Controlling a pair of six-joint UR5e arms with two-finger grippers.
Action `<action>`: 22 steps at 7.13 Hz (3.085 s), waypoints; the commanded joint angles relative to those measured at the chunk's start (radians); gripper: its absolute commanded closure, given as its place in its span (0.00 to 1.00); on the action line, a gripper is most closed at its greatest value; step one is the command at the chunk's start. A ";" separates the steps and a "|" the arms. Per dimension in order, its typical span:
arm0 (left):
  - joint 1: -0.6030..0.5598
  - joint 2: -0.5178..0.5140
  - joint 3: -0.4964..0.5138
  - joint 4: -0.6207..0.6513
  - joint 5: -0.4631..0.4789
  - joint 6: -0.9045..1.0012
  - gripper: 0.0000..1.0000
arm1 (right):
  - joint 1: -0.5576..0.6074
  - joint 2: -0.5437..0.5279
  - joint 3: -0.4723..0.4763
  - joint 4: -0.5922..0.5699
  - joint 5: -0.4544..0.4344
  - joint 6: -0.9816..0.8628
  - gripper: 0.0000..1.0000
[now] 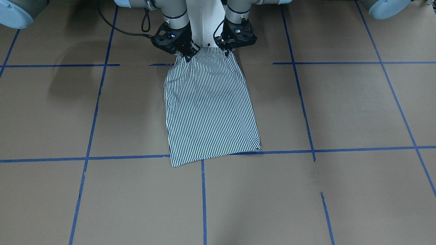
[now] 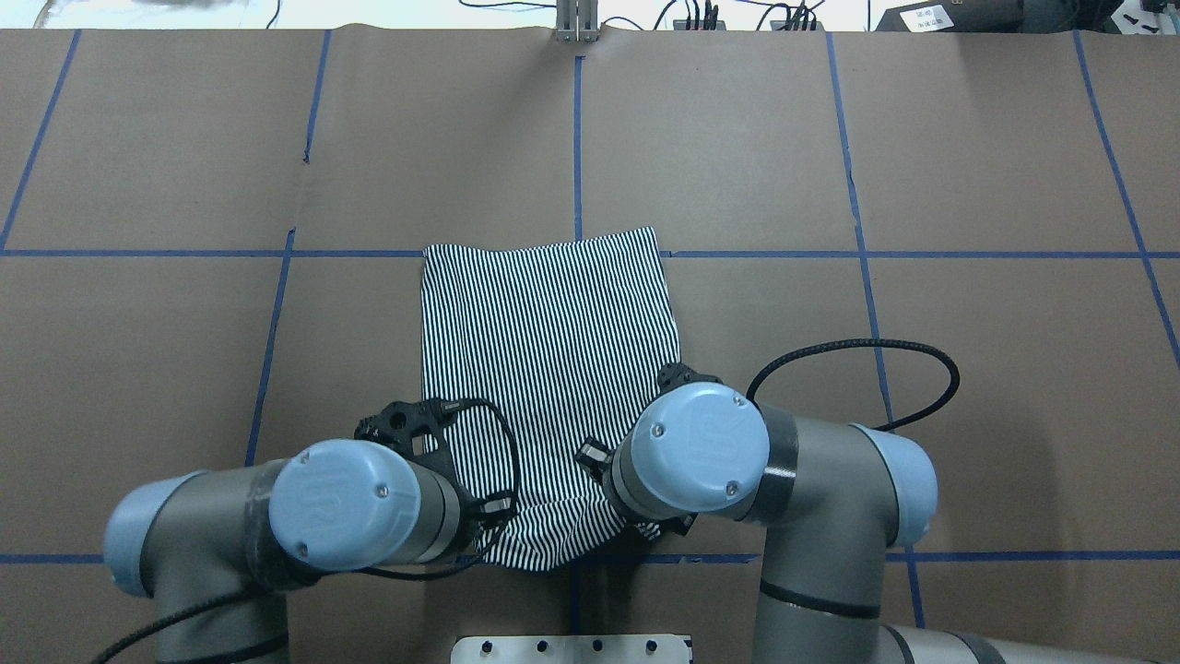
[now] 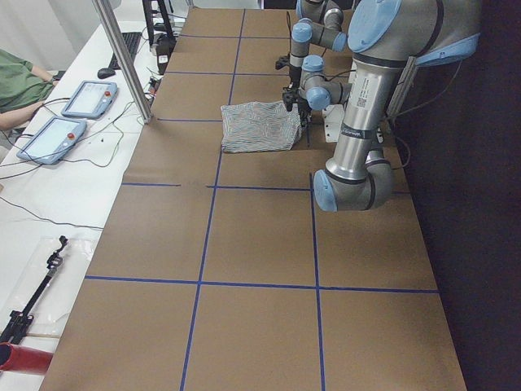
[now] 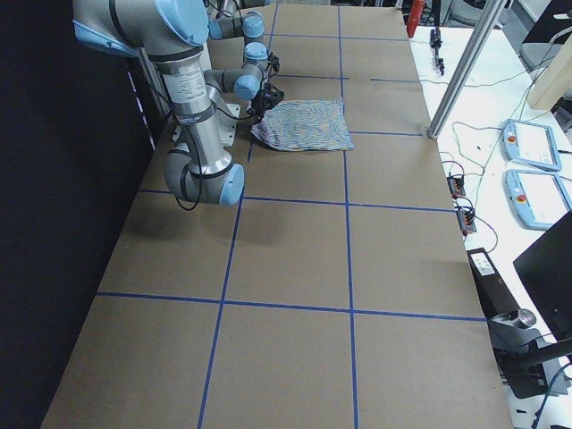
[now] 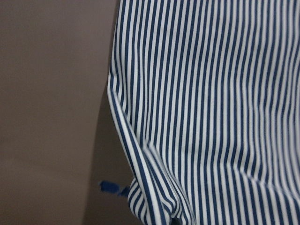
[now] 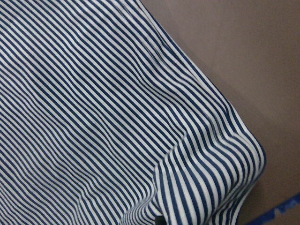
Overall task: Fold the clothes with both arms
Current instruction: 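Grasp the near edge with both grippers and lift it toward the far edge, then fold the held edge over onto the far half with both grippers, then press the right gripper on the folded shirt while the left gripper withdraws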
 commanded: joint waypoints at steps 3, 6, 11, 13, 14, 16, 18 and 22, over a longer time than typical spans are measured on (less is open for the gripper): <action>-0.118 -0.009 0.130 -0.158 -0.001 0.057 1.00 | 0.114 0.102 -0.294 0.286 -0.021 -0.100 1.00; -0.296 -0.084 0.299 -0.222 -0.002 0.070 1.00 | 0.243 0.265 -0.542 0.324 -0.056 -0.126 1.00; -0.484 -0.117 0.505 -0.431 -0.081 0.227 0.00 | 0.379 0.359 -0.781 0.548 -0.064 -0.290 0.00; -0.529 -0.086 0.438 -0.422 -0.185 0.281 0.00 | 0.354 0.372 -0.738 0.417 -0.014 -0.496 0.00; -0.532 -0.028 0.358 -0.407 -0.185 0.286 0.00 | 0.318 0.407 -0.688 0.228 -0.024 -0.654 0.00; -0.547 0.014 0.224 -0.255 -0.196 0.367 0.00 | 0.213 0.427 -0.707 0.094 -0.155 -0.851 0.00; -0.549 0.015 0.207 -0.238 -0.196 0.369 0.00 | 0.205 0.436 -0.774 0.096 -0.193 -0.983 0.00; -0.546 0.012 0.205 -0.238 -0.199 0.367 0.00 | 0.267 0.419 -0.821 0.110 -0.219 -1.152 0.00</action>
